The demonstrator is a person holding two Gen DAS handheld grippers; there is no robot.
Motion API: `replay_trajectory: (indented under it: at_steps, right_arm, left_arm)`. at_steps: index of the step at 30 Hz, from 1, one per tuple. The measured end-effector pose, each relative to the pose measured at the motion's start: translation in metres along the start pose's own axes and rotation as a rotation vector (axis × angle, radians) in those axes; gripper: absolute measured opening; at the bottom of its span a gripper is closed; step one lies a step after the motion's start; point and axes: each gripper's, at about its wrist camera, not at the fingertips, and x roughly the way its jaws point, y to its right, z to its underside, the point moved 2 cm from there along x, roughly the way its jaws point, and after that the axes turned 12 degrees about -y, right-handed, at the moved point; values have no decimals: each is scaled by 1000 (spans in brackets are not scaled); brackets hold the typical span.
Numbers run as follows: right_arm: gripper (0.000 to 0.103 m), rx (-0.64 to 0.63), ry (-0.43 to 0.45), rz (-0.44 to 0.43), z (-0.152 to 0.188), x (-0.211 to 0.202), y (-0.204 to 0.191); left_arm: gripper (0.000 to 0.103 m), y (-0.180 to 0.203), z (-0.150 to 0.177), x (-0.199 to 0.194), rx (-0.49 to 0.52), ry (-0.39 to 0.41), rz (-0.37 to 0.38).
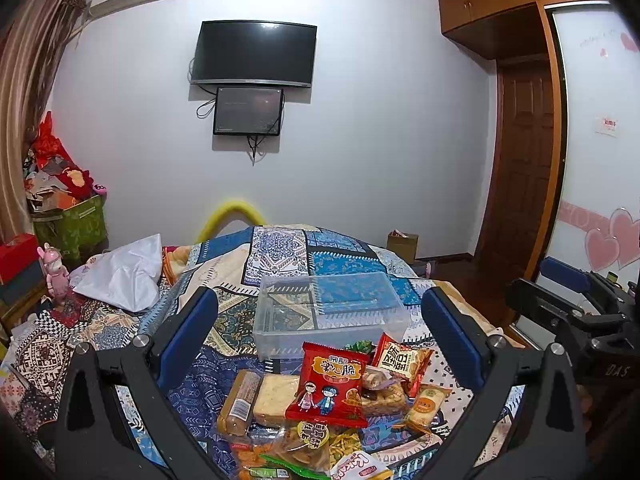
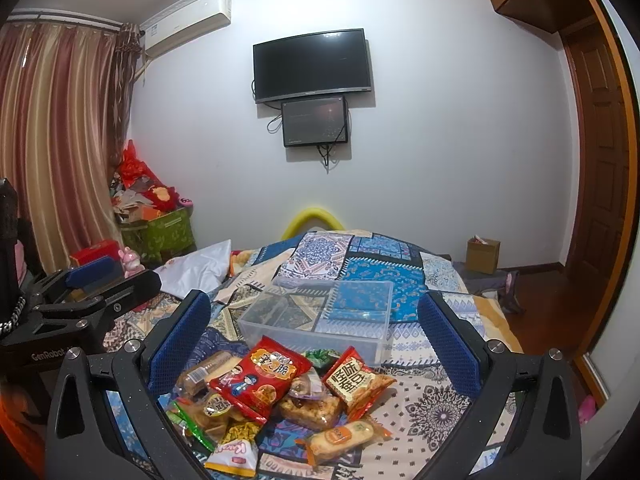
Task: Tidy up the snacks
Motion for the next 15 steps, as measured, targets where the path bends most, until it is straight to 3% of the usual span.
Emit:
replay_trajectory:
  at_steps: [15]
  right_arm:
    - [103, -2, 4, -2, -2, -3, 0]
  left_arm:
    - [103, 0, -1, 1, -4, -1, 0]
